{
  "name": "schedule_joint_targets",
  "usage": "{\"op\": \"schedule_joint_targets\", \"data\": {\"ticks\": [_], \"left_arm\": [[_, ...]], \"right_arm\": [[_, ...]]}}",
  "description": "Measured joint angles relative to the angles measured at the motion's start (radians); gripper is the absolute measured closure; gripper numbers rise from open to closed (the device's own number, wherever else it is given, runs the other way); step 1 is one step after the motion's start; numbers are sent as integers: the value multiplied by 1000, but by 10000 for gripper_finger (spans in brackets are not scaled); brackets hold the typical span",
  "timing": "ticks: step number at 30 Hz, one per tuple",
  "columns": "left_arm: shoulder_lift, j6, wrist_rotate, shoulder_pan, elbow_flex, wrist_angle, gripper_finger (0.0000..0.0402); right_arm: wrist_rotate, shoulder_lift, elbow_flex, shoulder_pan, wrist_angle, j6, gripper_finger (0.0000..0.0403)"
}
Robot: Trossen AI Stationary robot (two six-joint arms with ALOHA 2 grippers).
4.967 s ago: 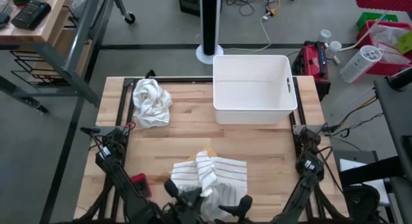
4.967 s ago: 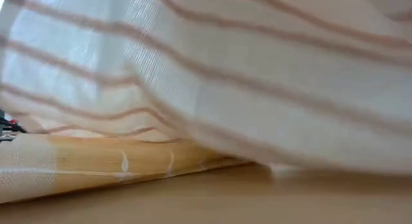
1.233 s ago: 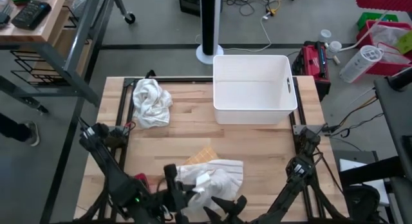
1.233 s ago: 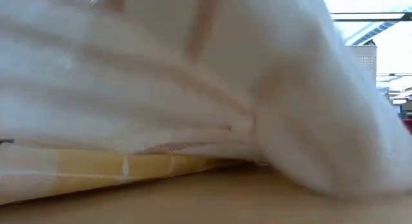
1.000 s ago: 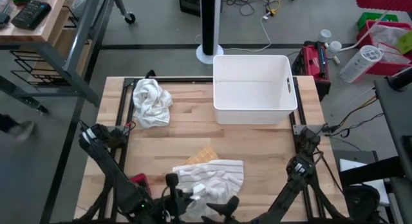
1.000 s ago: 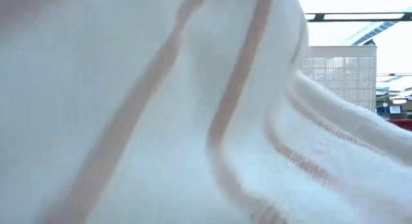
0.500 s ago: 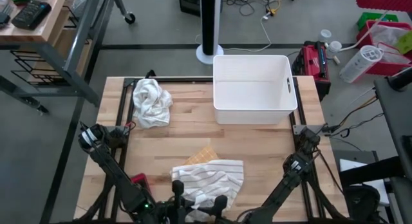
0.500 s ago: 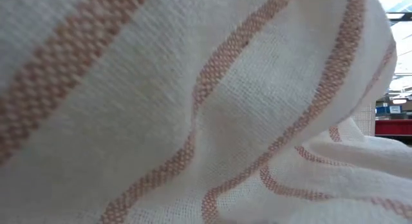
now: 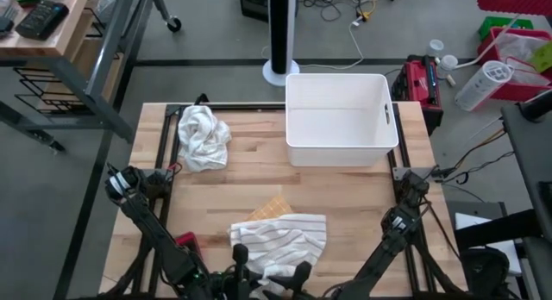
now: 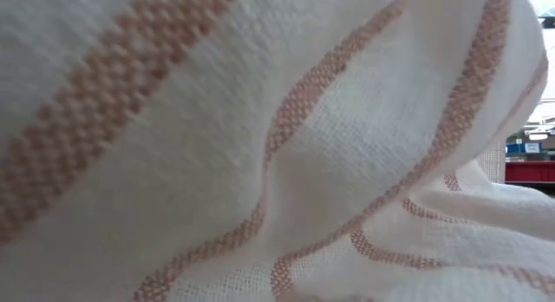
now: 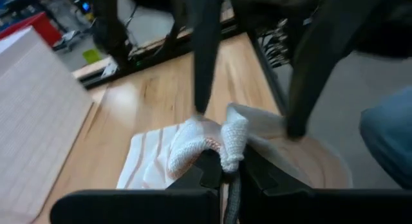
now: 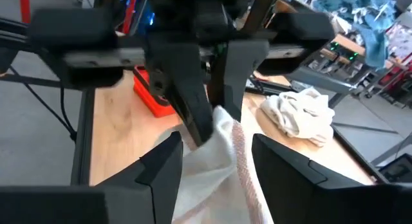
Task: Fold towel
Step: Fold the white kitchen towel
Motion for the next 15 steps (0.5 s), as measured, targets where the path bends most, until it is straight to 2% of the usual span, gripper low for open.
{"op": "schedule_joint_targets", "data": {"ticks": [7,11,15], "left_arm": [[0,38,102,1,0,36,395],[0,28,103,0,0,31,394],[0,-2,103,0,-1,27,380]], "right_arm": [[-72,0,-3,-12,0,1,254],[-115,0,-3,-13,-4,-7,310],[-124,-1,-3,-10,-14,-16,383]]}}
